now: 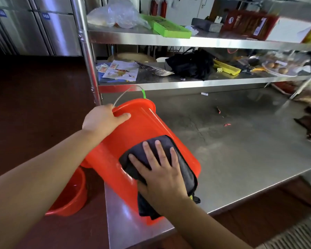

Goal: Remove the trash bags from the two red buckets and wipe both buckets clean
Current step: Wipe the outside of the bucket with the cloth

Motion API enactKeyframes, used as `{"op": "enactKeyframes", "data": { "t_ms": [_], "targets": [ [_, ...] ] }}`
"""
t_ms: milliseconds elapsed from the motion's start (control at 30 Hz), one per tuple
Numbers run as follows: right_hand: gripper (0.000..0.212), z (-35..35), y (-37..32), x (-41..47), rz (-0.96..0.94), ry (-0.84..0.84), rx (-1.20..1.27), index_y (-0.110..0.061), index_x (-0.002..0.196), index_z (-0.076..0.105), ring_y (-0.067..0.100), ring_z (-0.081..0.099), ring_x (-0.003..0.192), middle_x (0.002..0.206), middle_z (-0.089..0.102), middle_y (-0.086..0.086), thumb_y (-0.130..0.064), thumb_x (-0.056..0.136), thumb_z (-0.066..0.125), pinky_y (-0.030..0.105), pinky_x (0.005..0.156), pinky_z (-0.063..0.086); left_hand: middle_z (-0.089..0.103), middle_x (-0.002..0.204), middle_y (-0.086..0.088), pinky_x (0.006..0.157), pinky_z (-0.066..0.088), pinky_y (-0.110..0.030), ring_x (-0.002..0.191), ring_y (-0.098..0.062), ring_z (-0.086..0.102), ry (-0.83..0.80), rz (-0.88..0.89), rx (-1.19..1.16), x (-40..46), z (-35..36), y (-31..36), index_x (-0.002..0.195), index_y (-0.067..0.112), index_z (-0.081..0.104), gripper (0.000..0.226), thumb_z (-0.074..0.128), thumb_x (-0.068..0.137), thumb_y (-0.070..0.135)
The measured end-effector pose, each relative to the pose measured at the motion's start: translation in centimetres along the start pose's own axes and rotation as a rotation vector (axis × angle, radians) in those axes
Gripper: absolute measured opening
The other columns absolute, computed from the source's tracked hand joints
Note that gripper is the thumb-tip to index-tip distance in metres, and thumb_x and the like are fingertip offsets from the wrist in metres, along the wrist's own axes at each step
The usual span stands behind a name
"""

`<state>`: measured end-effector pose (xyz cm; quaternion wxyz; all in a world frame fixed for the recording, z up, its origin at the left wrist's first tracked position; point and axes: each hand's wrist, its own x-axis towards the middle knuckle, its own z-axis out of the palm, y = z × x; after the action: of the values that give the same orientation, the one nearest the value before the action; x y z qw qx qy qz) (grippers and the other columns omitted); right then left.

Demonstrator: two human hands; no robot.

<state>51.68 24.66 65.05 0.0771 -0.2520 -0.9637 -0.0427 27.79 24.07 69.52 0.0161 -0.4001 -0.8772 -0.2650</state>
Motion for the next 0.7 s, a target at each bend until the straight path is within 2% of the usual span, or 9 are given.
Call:
{"op": "enactKeyframes", "data": {
  "t_ms": [100,233,300,367,433,500,600,700],
  "targets": [
    [0.059,-0.7,2.5,0.7,0.116,0.023,0.132,-0.043,0.142,0.033,0.033,0.025,0.142,0.155,0.028,0.003,-0.049,0.084,0.041,0.057,0.111,0.024,0.058,0.070,0.004,0.064,0.046,-0.033,0.075,-0.025,0.060,0.055,-0.035,-0.103,-1.4,0.2,-1.8,0.084,0.021,0.055,0.047,0.059,0.074,0.067],
    [0.061,0.0,5.5,1.7,0.231,0.002,0.386,-0.053,0.142,0.021,0.018,0.016,0.144,0.158,0.017,-0.009,-0.054,0.083,0.035,0.041,0.116,0.018,0.055,0.066,0.010,0.062,0.043,-0.033,0.068,-0.020,0.055,0.120,-0.074,-0.212,-3.9,0.0,-4.2,0.075,0.026,0.052,0.045,0.056,0.067,0.070],
    [0.060,0.1,6.6,2.1,0.307,-0.042,0.559,-0.061,0.136,0.020,0.011,0.027,0.139,0.153,0.026,-0.018,-0.056,0.078,0.035,0.038,0.111,0.028,0.056,0.066,0.009,0.059,0.041,-0.033,0.066,-0.018,0.056,0.155,-0.108,-0.263,-5.6,-0.2,-5.4,0.071,0.025,0.051,0.043,0.055,0.067,0.068],
    [0.054,0.1,7.7,2.2,0.422,-0.113,0.802,-0.067,0.125,0.030,0.007,0.043,0.127,0.138,0.044,-0.026,-0.055,0.073,0.040,0.034,0.101,0.037,0.058,0.067,0.006,0.058,0.043,-0.034,0.066,-0.018,0.057,0.189,-0.138,-0.307,-7.3,-0.3,-6.7,0.073,0.024,0.052,0.043,0.056,0.068,0.066],
    [0.052,0.1,8.2,2.3,0.547,-0.177,0.957,-0.063,0.117,0.044,0.011,0.053,0.116,0.121,0.058,-0.021,-0.056,0.066,0.043,0.036,0.098,0.041,0.059,0.068,0.003,0.062,0.047,-0.037,0.068,-0.021,0.058,0.201,-0.188,-0.358,-8.7,-0.3,-7.6,0.075,0.023,0.052,0.042,0.057,0.068,0.064],
    [0.052,0.1,7.7,2.1,0.584,-0.202,0.978,-0.062,0.115,0.047,0.012,0.056,0.109,0.112,0.061,-0.019,-0.057,0.063,0.042,0.038,0.093,0.043,0.060,0.070,0.001,0.066,0.051,-0.041,0.070,-0.023,0.060,0.194,-0.237,-0.413,-9.4,-0.4,-8.2,0.074,0.023,0.051,0.041,0.059,0.068,0.063],
    [0.039,0.0,6.4,1.5,0.563,-0.173,0.881,-0.068,0.108,0.033,0.010,0.053,0.105,0.108,0.052,-0.026,-0.054,0.072,0.039,0.033,0.077,0.038,0.062,0.074,-0.002,0.070,0.053,-0.046,0.072,-0.025,0.062,0.184,-0.262,-0.460,-10.1,-0.4,-8.9,0.076,0.024,0.053,0.035,0.064,0.074,0.057],
    [0.047,-0.3,5.1,0.9,0.453,-0.087,0.704,-0.061,0.127,0.027,0.018,0.048,0.118,0.131,0.047,-0.017,-0.047,0.084,0.039,0.038,0.091,0.038,0.061,0.071,-0.001,0.067,0.052,-0.043,0.071,-0.025,0.062,0.191,-0.283,-0.450,-10.4,-0.4,-9.0,0.076,0.023,0.053,0.033,0.067,0.079,0.052]
  ]
}}
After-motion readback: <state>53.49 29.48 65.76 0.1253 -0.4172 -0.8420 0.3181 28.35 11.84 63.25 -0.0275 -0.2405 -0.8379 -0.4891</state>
